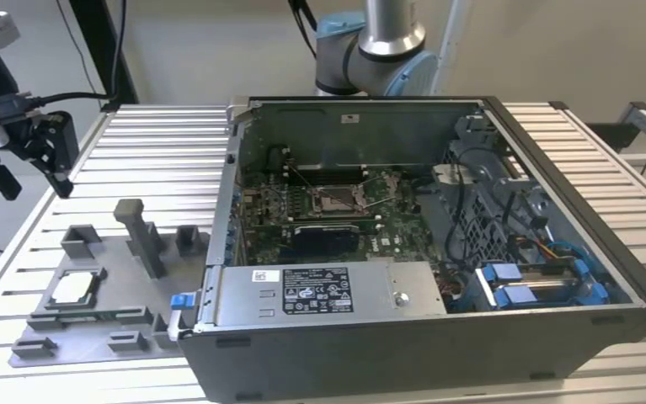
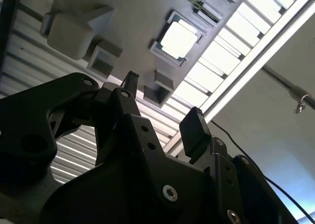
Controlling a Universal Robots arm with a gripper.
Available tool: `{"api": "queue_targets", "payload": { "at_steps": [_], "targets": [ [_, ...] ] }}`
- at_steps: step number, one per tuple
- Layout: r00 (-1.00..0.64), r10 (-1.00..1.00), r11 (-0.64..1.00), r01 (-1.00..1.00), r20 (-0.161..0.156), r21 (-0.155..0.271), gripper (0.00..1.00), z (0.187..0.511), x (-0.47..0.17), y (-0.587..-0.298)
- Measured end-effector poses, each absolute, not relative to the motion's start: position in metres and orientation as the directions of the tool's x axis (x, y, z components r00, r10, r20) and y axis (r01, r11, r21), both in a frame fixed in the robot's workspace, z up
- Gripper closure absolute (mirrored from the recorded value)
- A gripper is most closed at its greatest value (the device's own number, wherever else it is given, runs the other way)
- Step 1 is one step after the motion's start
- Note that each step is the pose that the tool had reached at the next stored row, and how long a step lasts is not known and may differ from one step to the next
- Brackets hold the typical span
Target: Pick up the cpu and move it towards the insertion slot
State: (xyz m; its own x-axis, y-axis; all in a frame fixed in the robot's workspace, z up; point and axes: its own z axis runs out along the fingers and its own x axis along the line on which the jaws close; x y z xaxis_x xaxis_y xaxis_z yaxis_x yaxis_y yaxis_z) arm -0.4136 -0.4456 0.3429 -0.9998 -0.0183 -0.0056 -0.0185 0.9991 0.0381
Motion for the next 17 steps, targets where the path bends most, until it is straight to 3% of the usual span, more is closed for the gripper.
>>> {"api": "queue_targets", "payload": {
  "at_steps": [17],
  "targets": [
    [-1.000,-0.018,0.999,-0.019,-0.006,0.038,0.00,0.3376,-0.4138,-0.4456]
  ]
}}
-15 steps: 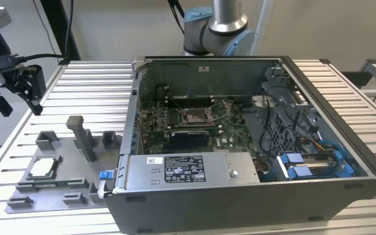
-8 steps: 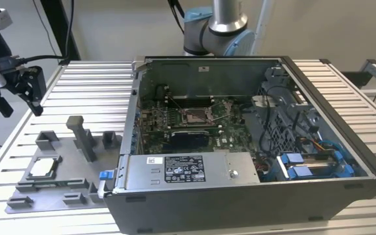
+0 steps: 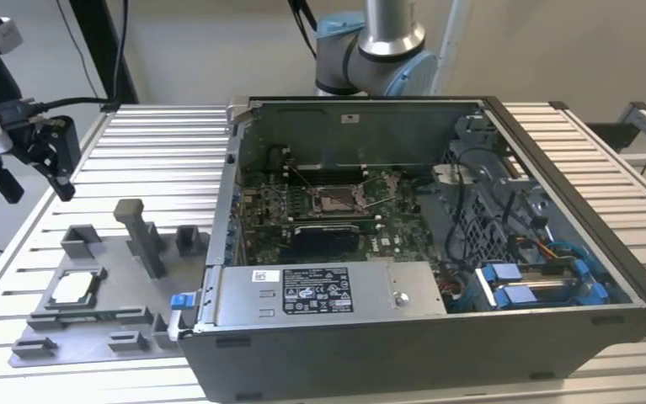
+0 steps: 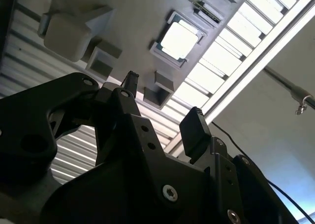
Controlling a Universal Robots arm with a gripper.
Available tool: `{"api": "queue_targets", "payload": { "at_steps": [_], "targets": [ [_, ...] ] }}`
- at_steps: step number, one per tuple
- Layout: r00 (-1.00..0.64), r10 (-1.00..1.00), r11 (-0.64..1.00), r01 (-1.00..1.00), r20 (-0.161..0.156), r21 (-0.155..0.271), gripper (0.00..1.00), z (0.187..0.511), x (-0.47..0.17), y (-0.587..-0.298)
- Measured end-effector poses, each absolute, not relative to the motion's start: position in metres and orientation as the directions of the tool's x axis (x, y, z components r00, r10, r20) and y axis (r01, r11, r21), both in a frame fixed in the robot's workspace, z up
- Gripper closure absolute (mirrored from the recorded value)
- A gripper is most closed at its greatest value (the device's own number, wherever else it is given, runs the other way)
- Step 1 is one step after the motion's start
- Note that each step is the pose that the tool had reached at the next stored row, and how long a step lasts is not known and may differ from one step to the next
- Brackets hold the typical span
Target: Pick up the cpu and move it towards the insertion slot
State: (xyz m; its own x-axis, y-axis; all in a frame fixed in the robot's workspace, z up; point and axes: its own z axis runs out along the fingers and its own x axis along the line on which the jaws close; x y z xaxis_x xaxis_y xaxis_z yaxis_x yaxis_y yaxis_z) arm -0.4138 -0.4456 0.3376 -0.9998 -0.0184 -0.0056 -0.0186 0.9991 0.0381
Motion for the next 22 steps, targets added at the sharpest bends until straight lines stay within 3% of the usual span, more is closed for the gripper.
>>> {"api": "queue_targets", "payload": {
  "at_steps": [22],
  "targets": [
    [-1.000,-0.018,0.999,-0.019,-0.005,0.038,0.00,0.3278,-0.4146,-0.4457]
  ]
}}
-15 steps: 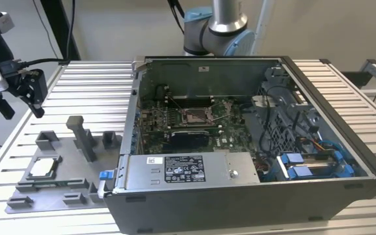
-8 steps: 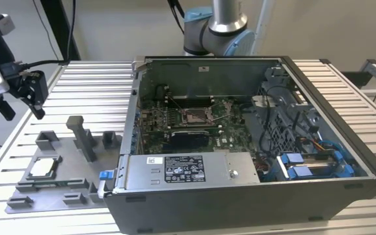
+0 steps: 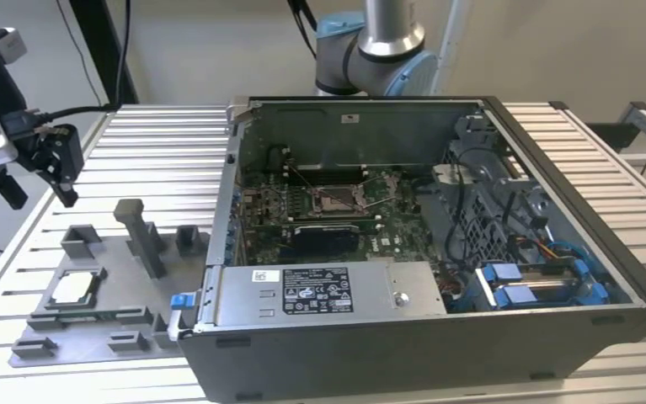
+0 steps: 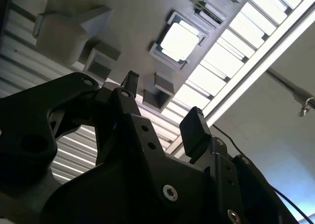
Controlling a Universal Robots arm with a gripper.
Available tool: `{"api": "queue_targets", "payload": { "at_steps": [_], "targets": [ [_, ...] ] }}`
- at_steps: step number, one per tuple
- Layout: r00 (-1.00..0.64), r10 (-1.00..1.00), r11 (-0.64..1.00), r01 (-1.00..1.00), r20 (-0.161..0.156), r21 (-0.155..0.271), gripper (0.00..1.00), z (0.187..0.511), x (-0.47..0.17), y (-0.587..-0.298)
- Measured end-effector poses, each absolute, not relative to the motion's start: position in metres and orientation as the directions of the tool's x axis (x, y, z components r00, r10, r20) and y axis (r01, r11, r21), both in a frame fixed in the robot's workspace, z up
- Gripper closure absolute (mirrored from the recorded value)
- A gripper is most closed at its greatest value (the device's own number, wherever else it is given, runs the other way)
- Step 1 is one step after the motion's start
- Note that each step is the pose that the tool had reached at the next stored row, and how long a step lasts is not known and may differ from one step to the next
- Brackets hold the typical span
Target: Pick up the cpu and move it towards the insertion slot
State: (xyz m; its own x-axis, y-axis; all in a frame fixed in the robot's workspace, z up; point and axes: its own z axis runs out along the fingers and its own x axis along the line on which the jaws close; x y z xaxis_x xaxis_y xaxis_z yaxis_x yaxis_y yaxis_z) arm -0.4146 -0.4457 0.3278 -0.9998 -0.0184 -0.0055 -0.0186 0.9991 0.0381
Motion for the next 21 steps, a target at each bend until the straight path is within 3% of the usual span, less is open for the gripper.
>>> {"api": "queue_targets", "payload": {
  "at_steps": [21],
  "targets": [
    [-1.000,-0.018,0.999,-0.019,-0.006,0.038,0.00,0.3222,-0.4162,-0.4457]
  ]
}}
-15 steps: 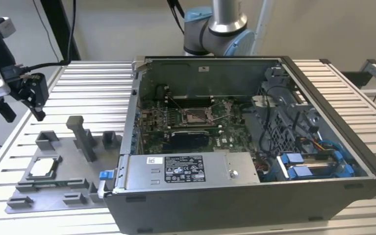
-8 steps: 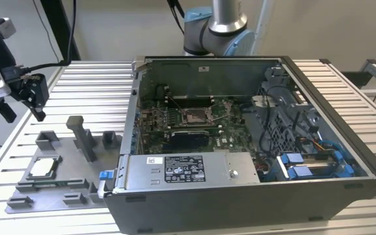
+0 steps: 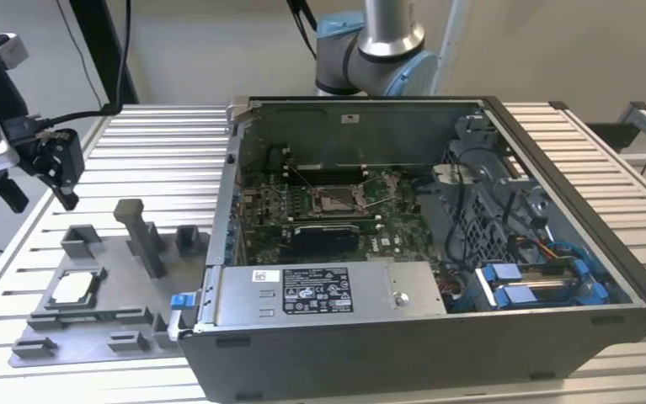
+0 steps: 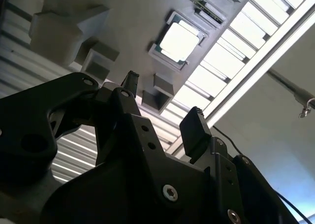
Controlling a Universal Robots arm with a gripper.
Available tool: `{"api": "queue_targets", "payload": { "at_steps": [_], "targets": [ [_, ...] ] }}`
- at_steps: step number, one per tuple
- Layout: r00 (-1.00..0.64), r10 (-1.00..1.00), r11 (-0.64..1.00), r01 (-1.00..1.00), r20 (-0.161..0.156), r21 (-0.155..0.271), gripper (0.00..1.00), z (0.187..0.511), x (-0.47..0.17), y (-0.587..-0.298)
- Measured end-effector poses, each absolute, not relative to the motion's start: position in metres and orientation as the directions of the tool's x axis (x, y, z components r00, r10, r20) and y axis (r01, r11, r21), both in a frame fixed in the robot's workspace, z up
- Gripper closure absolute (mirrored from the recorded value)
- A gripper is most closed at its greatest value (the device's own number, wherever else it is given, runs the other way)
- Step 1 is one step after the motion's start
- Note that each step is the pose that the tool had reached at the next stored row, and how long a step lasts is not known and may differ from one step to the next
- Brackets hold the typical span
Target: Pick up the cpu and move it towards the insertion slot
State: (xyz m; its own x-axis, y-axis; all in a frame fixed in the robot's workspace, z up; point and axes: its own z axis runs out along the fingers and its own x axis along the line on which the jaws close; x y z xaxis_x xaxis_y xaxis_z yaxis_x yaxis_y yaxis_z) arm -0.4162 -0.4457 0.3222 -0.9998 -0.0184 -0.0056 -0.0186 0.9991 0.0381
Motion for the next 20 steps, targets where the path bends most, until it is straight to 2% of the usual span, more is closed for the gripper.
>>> {"api": "queue_targets", "payload": {
  "at_steps": [20],
  "targets": [
    [-1.000,-0.018,0.999,-0.019,-0.006,0.038,0.00,0.3136,-0.4171,-0.4469]
  ]
}}
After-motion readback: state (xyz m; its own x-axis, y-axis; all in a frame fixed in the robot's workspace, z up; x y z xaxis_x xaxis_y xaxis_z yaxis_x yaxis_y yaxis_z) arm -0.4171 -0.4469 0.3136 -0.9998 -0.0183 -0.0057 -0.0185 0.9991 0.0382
